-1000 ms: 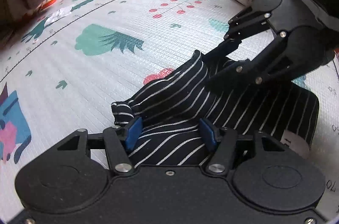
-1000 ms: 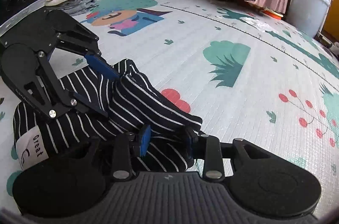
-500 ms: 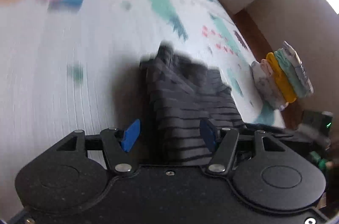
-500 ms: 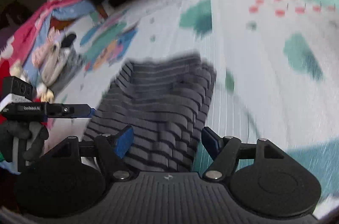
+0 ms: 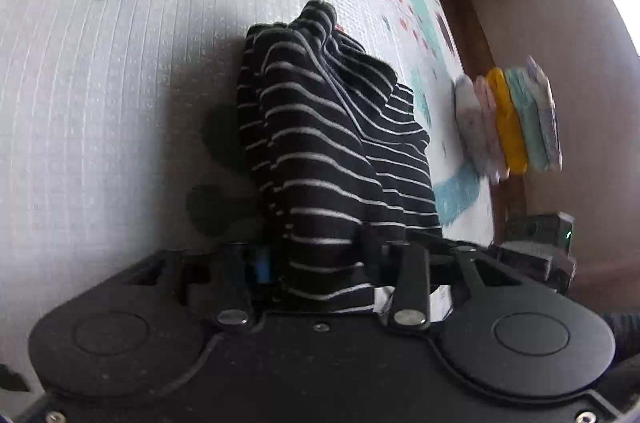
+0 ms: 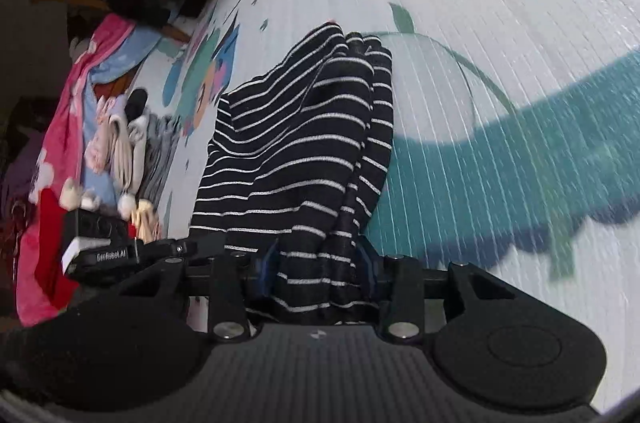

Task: Fold clothes
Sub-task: 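Lift the folded shirt with both grippers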

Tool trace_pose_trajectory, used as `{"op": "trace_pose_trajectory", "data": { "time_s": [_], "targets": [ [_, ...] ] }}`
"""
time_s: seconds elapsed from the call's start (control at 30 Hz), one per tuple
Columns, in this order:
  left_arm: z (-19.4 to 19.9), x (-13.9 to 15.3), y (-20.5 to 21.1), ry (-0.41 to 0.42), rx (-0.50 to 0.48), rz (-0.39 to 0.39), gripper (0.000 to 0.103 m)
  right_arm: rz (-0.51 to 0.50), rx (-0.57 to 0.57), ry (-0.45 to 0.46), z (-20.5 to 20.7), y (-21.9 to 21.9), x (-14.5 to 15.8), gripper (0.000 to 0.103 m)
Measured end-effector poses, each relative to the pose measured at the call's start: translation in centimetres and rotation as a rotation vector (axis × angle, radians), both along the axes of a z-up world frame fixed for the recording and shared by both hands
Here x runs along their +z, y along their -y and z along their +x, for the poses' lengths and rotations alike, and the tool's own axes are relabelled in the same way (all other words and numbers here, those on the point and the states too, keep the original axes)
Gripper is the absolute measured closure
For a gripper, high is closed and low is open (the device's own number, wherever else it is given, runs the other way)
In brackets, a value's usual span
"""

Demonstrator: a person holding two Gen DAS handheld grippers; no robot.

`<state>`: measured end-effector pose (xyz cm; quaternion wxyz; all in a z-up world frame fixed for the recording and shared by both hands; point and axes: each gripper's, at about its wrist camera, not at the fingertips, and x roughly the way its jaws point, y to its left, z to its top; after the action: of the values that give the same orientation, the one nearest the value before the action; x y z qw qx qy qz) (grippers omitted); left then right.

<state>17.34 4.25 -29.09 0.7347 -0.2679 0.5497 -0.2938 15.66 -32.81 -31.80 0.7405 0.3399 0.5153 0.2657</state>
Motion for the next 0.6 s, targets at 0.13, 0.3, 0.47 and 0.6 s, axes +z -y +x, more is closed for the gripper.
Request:
{"op": "trace_pose_trajectory", "data": {
  "time_s": [0.13, 0.3, 0.47, 0.6],
  "targets": [
    [0.7, 0.8, -1.1, 0.096, 0.04, 0.02, 0.046, -0.067, -0.05, 0.119, -0.6, 0.6, 2.0, 0.045],
    [2.2, -0.3, -0.4, 0.151, -0.006, 0.009, 0.045, -0.115, -0.009, 0.151, 1.2, -0.9, 0.9, 0.042],
    [1.9, -0.9, 0.6, 0.125, -0.026, -0.003, 0.065, -0.164, 0.009, 0.185, 1.3, -1.9, 1.1, 0.045],
    [1.8, -1.0, 1.3, 0.103, 0.01, 0.015, 0.072, -0.178, 0.028, 0.199, 1.6, -2.8, 1.3, 0.053]
  ]
}}
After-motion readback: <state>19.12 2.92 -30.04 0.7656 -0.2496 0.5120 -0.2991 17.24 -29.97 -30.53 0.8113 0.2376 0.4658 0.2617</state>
